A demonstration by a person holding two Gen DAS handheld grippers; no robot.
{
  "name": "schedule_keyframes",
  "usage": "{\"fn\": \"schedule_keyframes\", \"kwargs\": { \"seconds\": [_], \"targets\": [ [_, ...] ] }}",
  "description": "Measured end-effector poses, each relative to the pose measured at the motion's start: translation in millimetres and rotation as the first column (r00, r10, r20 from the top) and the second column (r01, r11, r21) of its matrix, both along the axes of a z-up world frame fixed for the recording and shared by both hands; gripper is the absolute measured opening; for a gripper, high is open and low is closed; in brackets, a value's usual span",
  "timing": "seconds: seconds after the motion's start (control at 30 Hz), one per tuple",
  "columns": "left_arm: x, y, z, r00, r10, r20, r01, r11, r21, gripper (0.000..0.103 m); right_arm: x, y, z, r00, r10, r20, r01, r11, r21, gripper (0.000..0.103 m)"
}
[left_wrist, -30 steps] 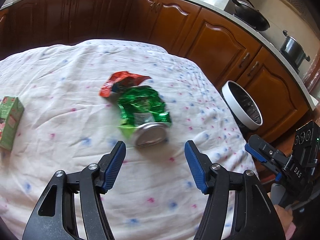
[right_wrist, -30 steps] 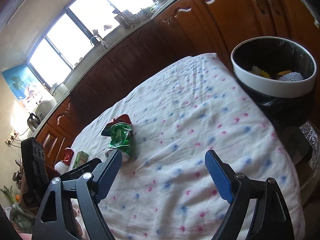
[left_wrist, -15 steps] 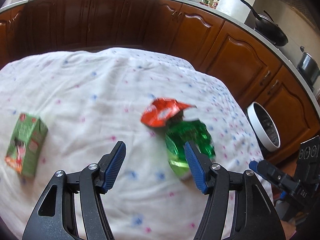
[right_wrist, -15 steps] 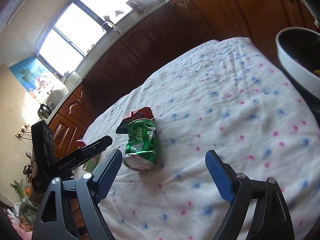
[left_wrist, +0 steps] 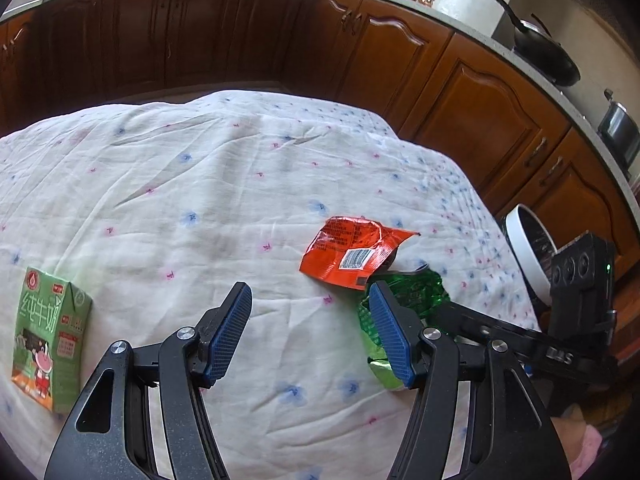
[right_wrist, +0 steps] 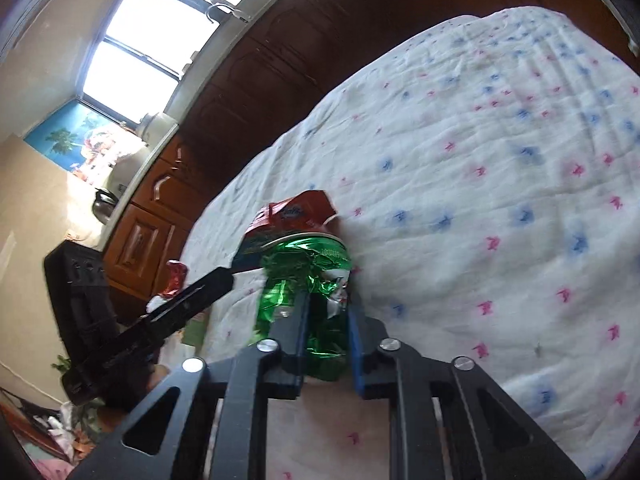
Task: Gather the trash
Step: 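Grasp the crushed green can with the right gripper while the left gripper grasps the orange wrapper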
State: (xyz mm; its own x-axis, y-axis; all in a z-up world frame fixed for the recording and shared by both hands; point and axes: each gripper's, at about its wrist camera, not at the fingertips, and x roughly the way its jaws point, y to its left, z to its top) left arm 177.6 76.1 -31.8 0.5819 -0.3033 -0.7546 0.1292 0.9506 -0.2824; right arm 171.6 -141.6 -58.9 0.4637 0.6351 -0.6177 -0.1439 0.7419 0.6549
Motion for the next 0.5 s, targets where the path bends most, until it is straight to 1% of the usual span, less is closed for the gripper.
{"fn": "schedule_keyframes", "kwargs": {
  "seconds": [0.07, 0.13, 0.23, 0.4, 0.5],
  "targets": [
    [2.9, -2.7, -1.4, 1.0, -0.004, -0.003, 0.004, 1.0, 0.015, 0.062, -10.8, -8.9, 6.2, 1.0, -0.014, 0.019, 0.014, 1.0, -0.001, 0.012],
    [6.3, -6.1, -2.0, 1.0, -0.015, -0.005, 0.015, 1.0, 0.014, 0.062, -20.7, -20.9, 10.2, 0.999, -0.039, 0.031, 0.039, 0.999, 0.005, 0.011],
    [11.5, -15.2, -3.4, 1.0, -0.03, -0.001, 0.03, 0.999, 0.039, 0.062, -37.5, -46.3, 15.2, 0.995, -0.093, 0.042, 0.091, 0.995, 0.039, 0.011],
    [18.4, -37.2, -4.2, 0.997, -0.073, 0.013, 0.072, 0.995, 0.067, 0.062, -69.0, -86.9, 26.2, 0.979, -0.187, 0.075, 0.183, 0.981, 0.066, 0.011],
    [20.8, -49.3, -2.1, 0.995, -0.102, 0.021, 0.1, 0.992, 0.07, 0.062, -84.8, -102.1, 30.5, 0.968, -0.233, 0.093, 0.227, 0.971, 0.076, 0.011]
  ]
}}
